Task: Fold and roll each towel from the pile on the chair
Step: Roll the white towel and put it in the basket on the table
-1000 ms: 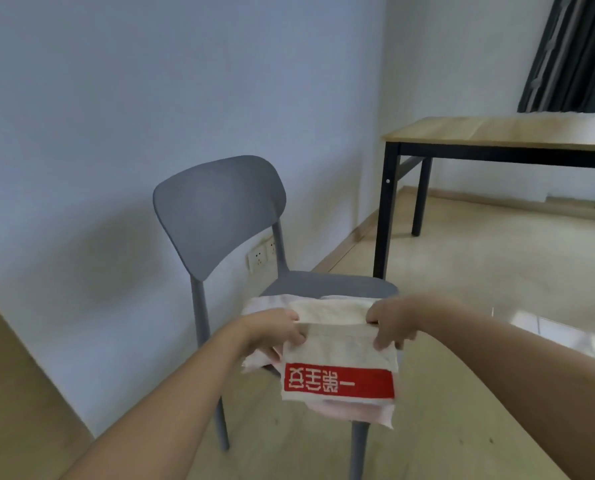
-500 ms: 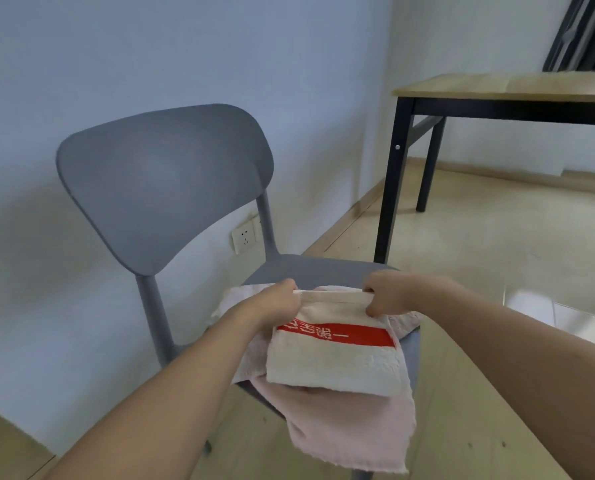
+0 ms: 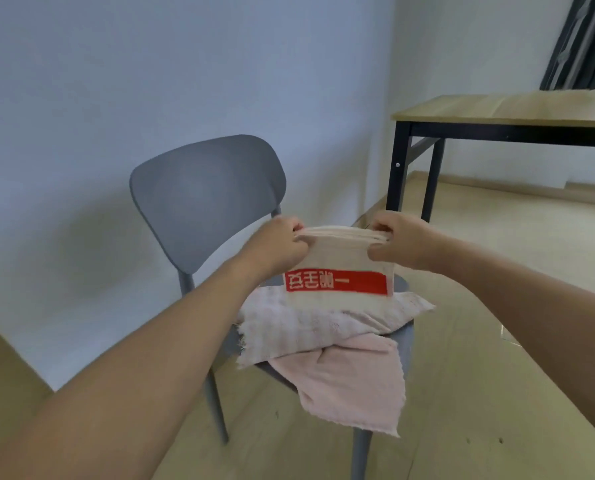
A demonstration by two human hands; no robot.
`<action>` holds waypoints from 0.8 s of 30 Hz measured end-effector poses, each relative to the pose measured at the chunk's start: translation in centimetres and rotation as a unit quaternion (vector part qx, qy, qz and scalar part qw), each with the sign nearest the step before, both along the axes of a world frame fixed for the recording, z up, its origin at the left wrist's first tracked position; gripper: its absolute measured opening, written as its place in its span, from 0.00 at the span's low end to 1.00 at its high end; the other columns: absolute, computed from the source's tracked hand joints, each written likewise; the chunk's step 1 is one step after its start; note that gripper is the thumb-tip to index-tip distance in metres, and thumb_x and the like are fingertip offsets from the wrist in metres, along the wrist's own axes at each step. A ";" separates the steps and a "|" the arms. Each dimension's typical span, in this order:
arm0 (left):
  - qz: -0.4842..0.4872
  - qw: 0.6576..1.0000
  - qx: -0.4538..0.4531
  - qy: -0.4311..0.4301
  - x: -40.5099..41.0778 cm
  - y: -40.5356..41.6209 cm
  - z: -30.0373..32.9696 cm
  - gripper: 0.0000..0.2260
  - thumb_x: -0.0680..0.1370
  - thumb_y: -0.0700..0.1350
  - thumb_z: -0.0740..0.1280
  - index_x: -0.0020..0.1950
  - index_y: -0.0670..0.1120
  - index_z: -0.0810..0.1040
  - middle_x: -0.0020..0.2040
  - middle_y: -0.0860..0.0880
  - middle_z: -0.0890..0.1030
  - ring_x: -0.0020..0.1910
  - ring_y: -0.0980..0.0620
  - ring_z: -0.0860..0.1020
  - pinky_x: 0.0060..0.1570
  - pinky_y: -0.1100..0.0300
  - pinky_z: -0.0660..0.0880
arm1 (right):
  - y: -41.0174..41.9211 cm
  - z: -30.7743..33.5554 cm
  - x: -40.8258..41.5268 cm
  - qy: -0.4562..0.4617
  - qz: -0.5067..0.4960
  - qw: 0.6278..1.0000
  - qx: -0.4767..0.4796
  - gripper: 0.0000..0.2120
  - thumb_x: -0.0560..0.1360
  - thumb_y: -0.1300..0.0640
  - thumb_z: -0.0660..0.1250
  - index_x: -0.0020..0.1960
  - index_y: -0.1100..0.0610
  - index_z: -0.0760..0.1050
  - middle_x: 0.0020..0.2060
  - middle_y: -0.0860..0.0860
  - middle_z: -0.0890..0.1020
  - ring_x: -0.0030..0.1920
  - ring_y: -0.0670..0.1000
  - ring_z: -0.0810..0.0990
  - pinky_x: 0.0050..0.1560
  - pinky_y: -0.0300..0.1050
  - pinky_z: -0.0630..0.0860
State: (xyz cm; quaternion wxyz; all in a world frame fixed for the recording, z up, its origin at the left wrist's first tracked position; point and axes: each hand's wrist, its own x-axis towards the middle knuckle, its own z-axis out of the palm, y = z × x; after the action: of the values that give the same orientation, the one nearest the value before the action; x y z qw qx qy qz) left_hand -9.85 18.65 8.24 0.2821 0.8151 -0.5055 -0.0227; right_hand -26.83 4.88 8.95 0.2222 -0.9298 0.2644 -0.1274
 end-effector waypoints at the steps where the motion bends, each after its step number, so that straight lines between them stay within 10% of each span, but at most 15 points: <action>1: -0.010 0.998 -0.026 -0.048 -0.2 0.7 0.7 0.05 0.74 0.42 0.62 0.47 0.46 0.76 0.46 0.48 0.76 0.42 0.50 0.75 0.38 0.58 0.72 | 0.7 0.6 -0.6 -0.027 0.000 1.000 -0.013 0.08 0.71 0.57 0.69 0.47 0.54 0.71 0.39 0.49 0.77 0.37 0.48 0.75 0.35 0.38 0.72; 6: -0.064 0.975 -0.005 -0.214 -2.9 5.3 -1.7 0.06 0.71 0.43 0.66 0.46 0.44 0.72 0.45 0.51 0.70 0.44 0.50 0.68 0.40 0.59 0.65 | 4.6 -2.1 -4.2 0.003 0.021 0.997 -0.077 0.09 0.70 0.59 0.70 0.46 0.53 0.70 0.38 0.48 0.75 0.37 0.49 0.75 0.34 0.38 0.70; 11: -0.121 0.961 0.243 -0.052 -6.5 9.8 -9.0 0.06 0.70 0.40 0.64 0.46 0.47 0.71 0.43 0.49 0.74 0.42 0.48 0.74 0.36 0.57 0.68 | 8.1 -10.1 -7.6 0.192 0.076 0.978 0.020 0.09 0.70 0.54 0.66 0.42 0.52 0.65 0.35 0.46 0.69 0.34 0.48 0.66 0.32 0.40 0.64; 17: -0.103 0.954 0.258 -0.113 -6.9 9.8 -9.7 0.03 0.74 0.45 0.62 0.45 0.50 0.68 0.41 0.49 0.76 0.43 0.48 0.71 0.53 0.54 0.64 | 8.6 -11.5 -8.5 0.177 0.041 0.981 0.064 0.09 0.72 0.53 0.64 0.44 0.51 0.63 0.36 0.47 0.67 0.34 0.48 0.64 0.34 0.40 0.62; 24: -0.019 0.971 0.239 0.017 -5.3 8.4 -9.8 0.15 0.81 0.59 0.51 0.56 0.50 0.68 0.47 0.51 0.79 0.55 0.47 0.74 0.68 0.49 0.55 | 7.5 -11.6 -8.2 0.092 -0.048 0.966 0.237 0.14 0.75 0.50 0.67 0.56 0.51 0.65 0.43 0.49 0.71 0.39 0.48 0.69 0.37 0.40 0.66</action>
State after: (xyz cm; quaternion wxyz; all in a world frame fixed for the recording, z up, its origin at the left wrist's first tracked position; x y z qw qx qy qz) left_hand -15.17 27.03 -1.57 0.0872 0.8486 -0.4960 -0.1621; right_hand -35.08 12.34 -2.69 0.4043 -0.8447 0.3505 0.0147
